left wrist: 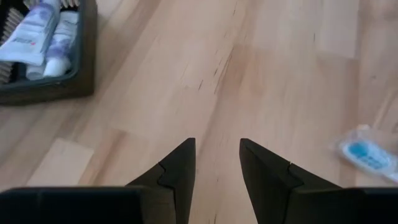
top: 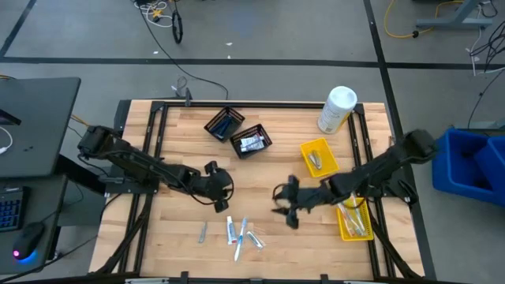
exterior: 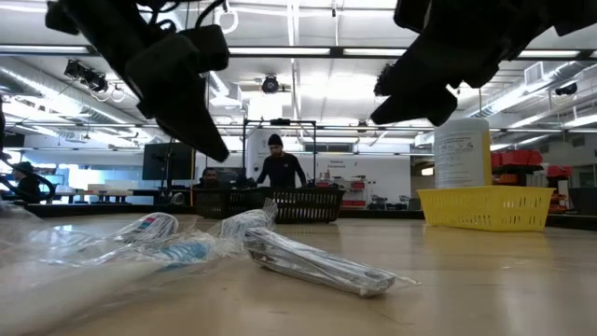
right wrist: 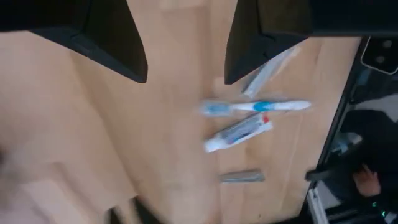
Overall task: Pick & Place Travel size toiletries
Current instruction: Put the nail cutter into the top yellow bin, then put the toothpaste into the bottom black bin
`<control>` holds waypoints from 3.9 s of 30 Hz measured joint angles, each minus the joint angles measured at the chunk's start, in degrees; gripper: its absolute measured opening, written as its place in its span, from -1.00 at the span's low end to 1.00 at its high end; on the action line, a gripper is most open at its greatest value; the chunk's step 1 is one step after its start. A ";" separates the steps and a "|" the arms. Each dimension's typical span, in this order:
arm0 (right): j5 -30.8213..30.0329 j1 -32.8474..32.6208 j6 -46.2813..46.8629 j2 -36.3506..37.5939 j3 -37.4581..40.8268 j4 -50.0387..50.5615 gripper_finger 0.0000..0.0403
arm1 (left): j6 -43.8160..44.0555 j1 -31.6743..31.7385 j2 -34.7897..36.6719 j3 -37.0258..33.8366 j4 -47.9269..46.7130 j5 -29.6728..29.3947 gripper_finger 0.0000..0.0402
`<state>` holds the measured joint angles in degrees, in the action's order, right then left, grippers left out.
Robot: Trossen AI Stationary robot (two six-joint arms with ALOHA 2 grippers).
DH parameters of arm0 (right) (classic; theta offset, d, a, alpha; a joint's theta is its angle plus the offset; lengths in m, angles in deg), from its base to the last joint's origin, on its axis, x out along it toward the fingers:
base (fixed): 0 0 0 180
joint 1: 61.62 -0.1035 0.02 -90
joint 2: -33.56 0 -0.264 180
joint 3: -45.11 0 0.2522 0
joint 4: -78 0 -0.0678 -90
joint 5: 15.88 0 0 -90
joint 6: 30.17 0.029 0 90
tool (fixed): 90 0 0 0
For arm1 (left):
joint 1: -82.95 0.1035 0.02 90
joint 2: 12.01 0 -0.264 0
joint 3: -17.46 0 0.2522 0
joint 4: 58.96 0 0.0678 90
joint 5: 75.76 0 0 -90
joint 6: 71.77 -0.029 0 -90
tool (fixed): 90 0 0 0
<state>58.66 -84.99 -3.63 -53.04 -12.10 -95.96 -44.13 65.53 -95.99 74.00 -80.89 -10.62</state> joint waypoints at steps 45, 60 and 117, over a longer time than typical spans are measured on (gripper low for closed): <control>-11.43 -6.82 15.15 -37.16 -28.09 4.28 -0.65 | 9.20 -10.00 6.02 -0.01 -7.81 -9.05 -0.33; -12.86 -4.36 8.09 -25.27 -27.99 21.73 -0.67 | 12.60 -11.88 6.00 -0.01 -7.35 -9.25 -0.33; -6.34 31.81 22.93 3.49 1.52 55.28 0.06 | 9.63 -11.86 5.98 -0.01 -5.56 -11.56 -0.33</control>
<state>52.32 -53.18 19.30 -49.55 -10.58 -40.68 -34.50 53.67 -90.01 73.98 -86.44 -22.19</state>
